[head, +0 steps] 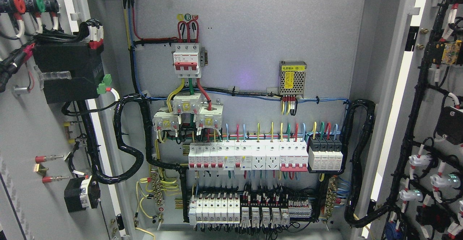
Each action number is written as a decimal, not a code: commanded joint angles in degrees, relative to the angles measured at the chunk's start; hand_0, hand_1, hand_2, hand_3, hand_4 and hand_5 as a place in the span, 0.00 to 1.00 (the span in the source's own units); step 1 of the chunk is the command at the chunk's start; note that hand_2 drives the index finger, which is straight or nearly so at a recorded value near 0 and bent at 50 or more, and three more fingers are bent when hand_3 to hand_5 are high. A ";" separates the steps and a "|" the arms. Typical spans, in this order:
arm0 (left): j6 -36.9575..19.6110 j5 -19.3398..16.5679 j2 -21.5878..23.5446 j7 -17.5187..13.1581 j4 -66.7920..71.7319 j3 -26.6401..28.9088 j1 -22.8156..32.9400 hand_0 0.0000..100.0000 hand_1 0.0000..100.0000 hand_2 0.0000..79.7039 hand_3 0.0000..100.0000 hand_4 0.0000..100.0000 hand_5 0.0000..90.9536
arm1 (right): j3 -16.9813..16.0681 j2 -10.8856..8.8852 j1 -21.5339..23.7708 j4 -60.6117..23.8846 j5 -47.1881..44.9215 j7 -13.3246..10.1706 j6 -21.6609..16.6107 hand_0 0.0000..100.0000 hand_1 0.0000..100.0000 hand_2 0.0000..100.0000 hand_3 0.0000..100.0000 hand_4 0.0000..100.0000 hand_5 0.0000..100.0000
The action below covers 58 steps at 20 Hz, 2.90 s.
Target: Open door with both hands
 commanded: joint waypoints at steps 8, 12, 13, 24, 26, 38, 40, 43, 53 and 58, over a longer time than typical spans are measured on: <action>0.02 0.02 -1.93 0.04 -1.67 0.00 0.00 0.00 0.00 0.00 0.00 0.04 0.00 | -8.17 -2.28 6.09 0.98 1.28 -5.56 -2.34 0.00 0.00 0.00 0.00 0.00 0.00; 0.02 0.02 -1.93 0.04 -1.67 0.00 0.00 0.00 0.00 0.00 0.00 0.04 0.00 | -11.51 -2.28 10.21 0.54 4.63 -5.74 -7.17 0.00 0.00 0.00 0.00 0.00 0.00; 0.02 0.02 -1.93 0.04 -1.76 0.00 0.00 0.00 0.00 0.00 0.00 0.04 0.00 | -12.04 -2.28 11.18 -0.16 4.72 -5.74 -7.62 0.00 0.00 0.00 0.00 0.00 0.00; 0.02 -0.59 -1.93 0.13 -3.07 -0.09 0.00 0.00 0.00 0.00 0.00 0.04 0.00 | -16.00 -6.41 23.05 -6.40 12.97 -9.78 -11.74 0.00 0.00 0.00 0.00 0.00 0.00; -0.07 -0.68 -1.93 0.13 -7.27 -0.52 0.26 0.00 0.00 0.00 0.00 0.04 0.00 | -16.17 -7.11 24.63 -7.54 13.16 -9.87 -12.63 0.00 0.00 0.00 0.00 0.00 0.00; 0.90 -3.31 -1.76 1.18 -38.29 -6.85 13.52 0.00 0.00 0.00 0.00 0.04 0.00 | -23.64 -9.22 32.54 -10.54 13.25 -11.98 -18.68 0.00 0.00 0.00 0.00 0.00 0.00; 0.90 -3.32 -1.23 1.18 -43.22 -7.12 14.93 0.00 0.00 0.00 0.00 0.04 0.00 | -24.87 -9.40 33.77 -10.36 13.25 -11.98 -21.76 0.00 0.00 0.00 0.00 0.00 0.00; 0.63 -3.58 0.78 1.18 -51.91 -8.52 18.44 0.00 0.00 0.00 0.00 0.04 0.00 | -25.84 -10.36 35.71 -10.53 13.25 -11.98 -24.57 0.00 0.00 0.00 0.00 0.00 0.00; -0.07 -2.96 7.65 1.01 -82.59 -10.46 32.16 0.00 0.00 0.00 0.00 0.04 0.00 | -30.23 -11.86 38.61 -13.69 12.46 -12.07 -35.04 0.00 0.00 0.00 0.00 0.00 0.00; -1.82 -3.14 8.70 1.09 -95.51 -10.55 37.34 0.00 0.00 0.00 0.00 0.04 0.00 | -32.43 -14.31 40.19 -17.38 12.37 -13.73 -34.78 0.00 0.00 0.00 0.00 0.00 0.00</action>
